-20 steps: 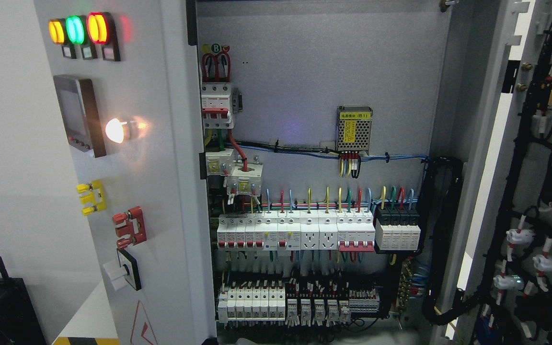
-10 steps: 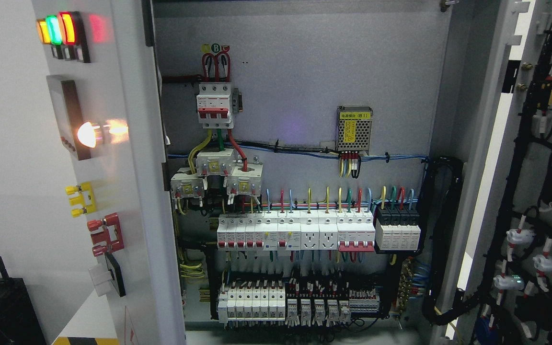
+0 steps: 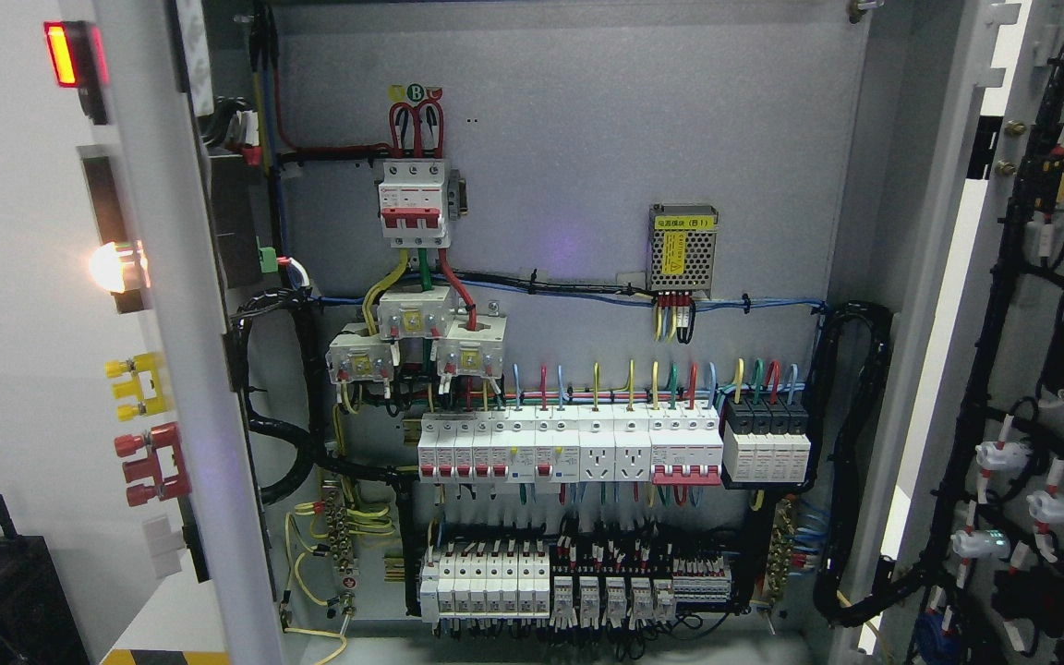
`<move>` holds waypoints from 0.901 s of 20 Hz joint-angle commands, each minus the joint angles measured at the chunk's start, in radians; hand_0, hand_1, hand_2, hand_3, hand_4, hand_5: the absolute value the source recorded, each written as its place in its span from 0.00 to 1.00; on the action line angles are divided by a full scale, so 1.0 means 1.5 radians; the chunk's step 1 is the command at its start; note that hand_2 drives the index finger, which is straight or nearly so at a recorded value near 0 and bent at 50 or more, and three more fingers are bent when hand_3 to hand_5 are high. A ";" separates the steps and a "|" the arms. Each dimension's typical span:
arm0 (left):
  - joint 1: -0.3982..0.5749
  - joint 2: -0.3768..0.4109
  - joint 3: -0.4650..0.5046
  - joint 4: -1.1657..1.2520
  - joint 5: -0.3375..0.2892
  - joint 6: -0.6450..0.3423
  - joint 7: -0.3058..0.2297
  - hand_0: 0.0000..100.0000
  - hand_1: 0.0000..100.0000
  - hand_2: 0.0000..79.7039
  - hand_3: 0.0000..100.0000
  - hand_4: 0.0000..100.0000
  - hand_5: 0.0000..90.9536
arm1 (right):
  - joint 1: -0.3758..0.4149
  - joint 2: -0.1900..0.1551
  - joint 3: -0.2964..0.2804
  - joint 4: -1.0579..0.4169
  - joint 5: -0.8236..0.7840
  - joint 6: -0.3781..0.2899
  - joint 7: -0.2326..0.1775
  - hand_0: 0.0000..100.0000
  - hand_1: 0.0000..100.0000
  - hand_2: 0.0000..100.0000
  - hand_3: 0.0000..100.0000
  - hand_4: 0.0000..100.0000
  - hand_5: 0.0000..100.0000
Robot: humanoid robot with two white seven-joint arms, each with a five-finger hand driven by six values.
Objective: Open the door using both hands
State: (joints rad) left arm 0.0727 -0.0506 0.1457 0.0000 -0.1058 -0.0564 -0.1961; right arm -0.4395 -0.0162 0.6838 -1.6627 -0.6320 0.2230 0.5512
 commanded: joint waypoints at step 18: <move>0.000 0.000 0.000 -0.019 0.000 0.001 0.000 0.00 0.00 0.00 0.00 0.03 0.00 | -0.002 0.036 0.080 -0.007 0.029 -0.001 -0.025 0.11 0.00 0.00 0.00 0.00 0.00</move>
State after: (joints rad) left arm 0.0722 -0.0506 0.1457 0.0000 -0.1058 -0.0584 -0.1961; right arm -0.4414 -0.0012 0.7606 -1.6712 -0.6107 0.2196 0.5134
